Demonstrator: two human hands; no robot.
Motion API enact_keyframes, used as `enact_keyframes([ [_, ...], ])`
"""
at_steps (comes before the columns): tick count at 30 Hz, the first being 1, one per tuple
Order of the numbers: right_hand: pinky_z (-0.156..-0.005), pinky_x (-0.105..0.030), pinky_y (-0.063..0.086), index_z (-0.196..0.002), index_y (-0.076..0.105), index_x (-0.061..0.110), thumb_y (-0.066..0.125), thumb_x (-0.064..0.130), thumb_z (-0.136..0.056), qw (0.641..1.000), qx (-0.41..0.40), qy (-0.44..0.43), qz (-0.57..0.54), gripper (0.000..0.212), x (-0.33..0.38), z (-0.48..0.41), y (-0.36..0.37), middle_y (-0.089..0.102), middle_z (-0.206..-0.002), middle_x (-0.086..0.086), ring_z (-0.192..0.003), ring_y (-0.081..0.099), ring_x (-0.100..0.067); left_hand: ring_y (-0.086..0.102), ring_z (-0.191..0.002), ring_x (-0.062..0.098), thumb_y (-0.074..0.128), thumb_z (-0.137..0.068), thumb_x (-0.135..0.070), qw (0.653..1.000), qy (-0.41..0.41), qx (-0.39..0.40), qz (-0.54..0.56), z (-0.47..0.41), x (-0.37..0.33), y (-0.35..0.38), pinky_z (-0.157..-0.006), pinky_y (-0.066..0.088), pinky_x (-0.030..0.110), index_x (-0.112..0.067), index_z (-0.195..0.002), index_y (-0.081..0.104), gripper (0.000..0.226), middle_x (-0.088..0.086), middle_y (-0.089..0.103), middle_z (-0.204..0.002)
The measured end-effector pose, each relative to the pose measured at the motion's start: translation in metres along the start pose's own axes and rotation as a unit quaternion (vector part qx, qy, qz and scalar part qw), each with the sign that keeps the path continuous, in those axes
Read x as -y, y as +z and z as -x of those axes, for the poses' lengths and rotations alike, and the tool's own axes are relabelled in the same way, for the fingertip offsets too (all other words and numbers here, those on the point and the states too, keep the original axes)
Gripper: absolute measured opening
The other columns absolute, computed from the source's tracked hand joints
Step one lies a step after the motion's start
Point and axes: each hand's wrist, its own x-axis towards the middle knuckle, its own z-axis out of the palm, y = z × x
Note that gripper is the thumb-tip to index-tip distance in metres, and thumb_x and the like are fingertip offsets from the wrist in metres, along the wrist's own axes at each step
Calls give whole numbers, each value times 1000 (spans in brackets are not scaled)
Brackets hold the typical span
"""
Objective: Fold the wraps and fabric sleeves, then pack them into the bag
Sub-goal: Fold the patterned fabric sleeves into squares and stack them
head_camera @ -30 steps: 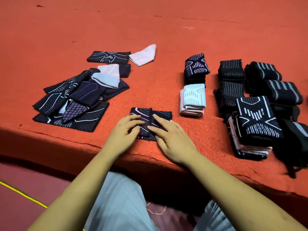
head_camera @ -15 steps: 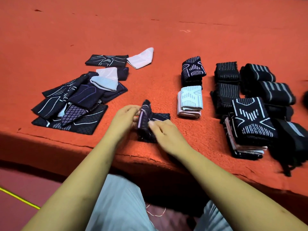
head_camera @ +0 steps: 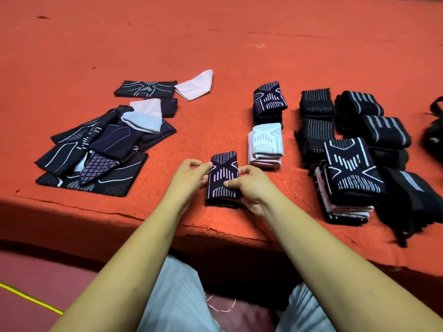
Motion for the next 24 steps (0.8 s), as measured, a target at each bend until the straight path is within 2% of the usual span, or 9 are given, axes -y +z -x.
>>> enact_keyframes([
  [3,-75,-47,59,-107,53,4,53,-22,-84,996,59,26,-67,34,4,9,2,66,-93,-20,-79,68,-31,67,-78,22,67,-93,-25,1000,-13,7,-10,1,0,2,-76,55,35,2,-110,64,33,19,73,-97],
  [7,-67,-37,61,-99,61,4,54,-19,-85,986,124,36,-110,28,6,18,3,69,-86,-15,-73,69,-23,68,-65,20,60,-96,-15,991,-48,57,108,11,-5,11,-62,56,29,1,-102,68,19,15,73,-84],
  [10,-69,-35,58,-91,61,6,66,0,-88,995,75,-21,-59,8,7,20,2,68,-87,-17,-71,67,-22,68,-85,29,59,-95,-10,981,-18,62,185,14,-9,16,-80,58,42,2,-119,59,26,25,70,-106],
  [12,-69,-34,53,-80,61,11,71,14,-89,996,12,-86,9,14,8,16,-2,68,-84,-14,-72,63,-22,65,-97,33,60,-94,-6,977,10,60,206,14,-12,19,-89,55,50,2,-126,54,34,27,66,-116],
  [14,-68,-37,54,-73,61,14,76,16,-85,990,-15,-126,55,19,11,13,-8,68,-81,-11,-73,64,-22,66,-95,34,61,-92,-2,973,38,61,218,14,-18,21,-89,54,51,-3,-122,54,31,25,66,-112],
  [17,-77,-45,58,-73,62,10,79,7,-79,994,5,-105,40,19,20,14,-16,70,-85,-15,-78,67,-27,69,-80,28,61,-90,4,969,65,83,226,12,-27,26,-79,59,42,-6,-116,53,29,16,68,-100],
  [19,-68,-34,60,-73,61,8,77,2,-79,996,27,-88,3,19,27,15,-21,70,-81,-14,-72,68,-22,68,-77,25,61,-90,4,967,76,95,223,10,-33,33,-77,59,40,-5,-116,53,29,14,68,-96],
  [21,-57,-25,56,-74,60,8,75,1,-81,995,11,-101,-3,18,34,15,-27,69,-77,-11,-63,67,-15,67,-80,26,60,-91,1,966,80,101,224,7,-40,43,-79,58,40,-4,-114,54,24,15,67,-97],
  [24,-61,-29,53,-83,59,12,76,12,-84,985,-69,-154,27,17,47,11,-38,68,-77,-7,-61,64,-13,65,-82,27,55,-95,-4,962,62,102,244,-2,-54,61,-84,55,43,-3,-102,58,8,17,66,-92],
])
